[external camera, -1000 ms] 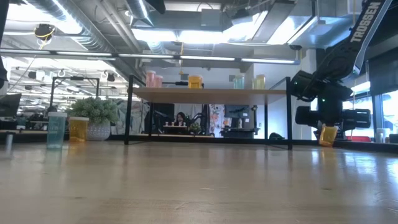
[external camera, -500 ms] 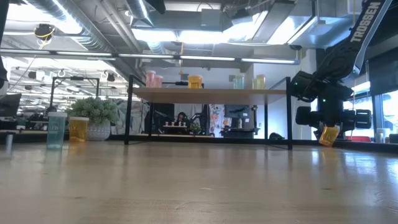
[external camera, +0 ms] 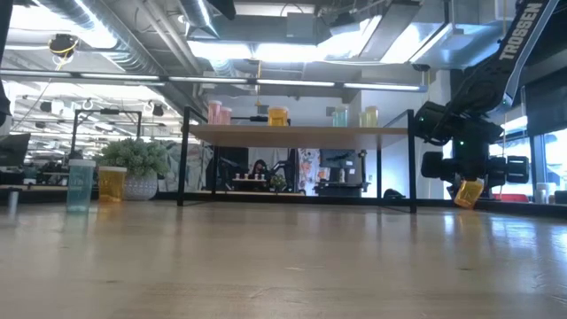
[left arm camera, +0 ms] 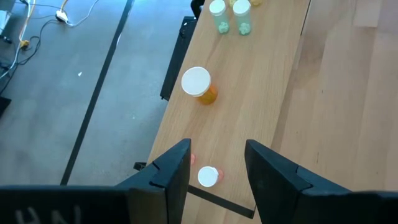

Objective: Pick and place medicine bottles onto shelf by color
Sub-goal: Put the right orange medicine bottle on the shelf, aligned with the other orange medicine bottle

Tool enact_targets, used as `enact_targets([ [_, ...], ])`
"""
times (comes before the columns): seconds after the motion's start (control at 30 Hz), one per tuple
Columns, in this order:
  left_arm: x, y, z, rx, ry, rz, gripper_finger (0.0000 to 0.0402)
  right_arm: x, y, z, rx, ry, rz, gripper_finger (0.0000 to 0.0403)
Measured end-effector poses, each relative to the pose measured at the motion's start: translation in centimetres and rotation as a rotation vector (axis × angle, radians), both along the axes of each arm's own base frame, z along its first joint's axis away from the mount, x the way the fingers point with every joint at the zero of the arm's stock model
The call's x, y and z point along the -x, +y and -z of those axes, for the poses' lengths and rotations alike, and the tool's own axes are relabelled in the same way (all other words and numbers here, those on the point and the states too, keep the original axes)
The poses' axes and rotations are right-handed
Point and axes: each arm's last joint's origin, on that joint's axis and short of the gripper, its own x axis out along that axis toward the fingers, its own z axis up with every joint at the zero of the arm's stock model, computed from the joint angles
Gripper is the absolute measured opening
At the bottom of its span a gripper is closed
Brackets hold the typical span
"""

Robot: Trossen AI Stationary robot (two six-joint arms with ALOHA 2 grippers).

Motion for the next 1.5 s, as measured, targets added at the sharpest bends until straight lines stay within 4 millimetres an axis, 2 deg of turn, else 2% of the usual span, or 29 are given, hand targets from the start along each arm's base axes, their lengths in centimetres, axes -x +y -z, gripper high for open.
enact_targets([
  [0.73,0.0,0.0,0.0,0.0,0.0,0.0,0.0147,-0.2,0.4,0.2,-0.057,0.021,-0.05,0.0225],
  [0.97,0.0,0.0,0.0,0.001,-0.002,-0.002,0.0147,-1.3,0.5,-0.5,-0.05,0.115,-0.117,0.0225],
  [1.2,0.0,0.0,0.0,0.002,-0.002,-0.002,0.0147,-2.7,0.4,-1.4,-0.038,0.121,-0.171,0.0224],
  [1.5,0.0,0.0,0.0,0.002,-0.002,-0.002,0.0147,-3.7,1.0,-2.0,-0.086,0.189,-0.212,0.0183],
])
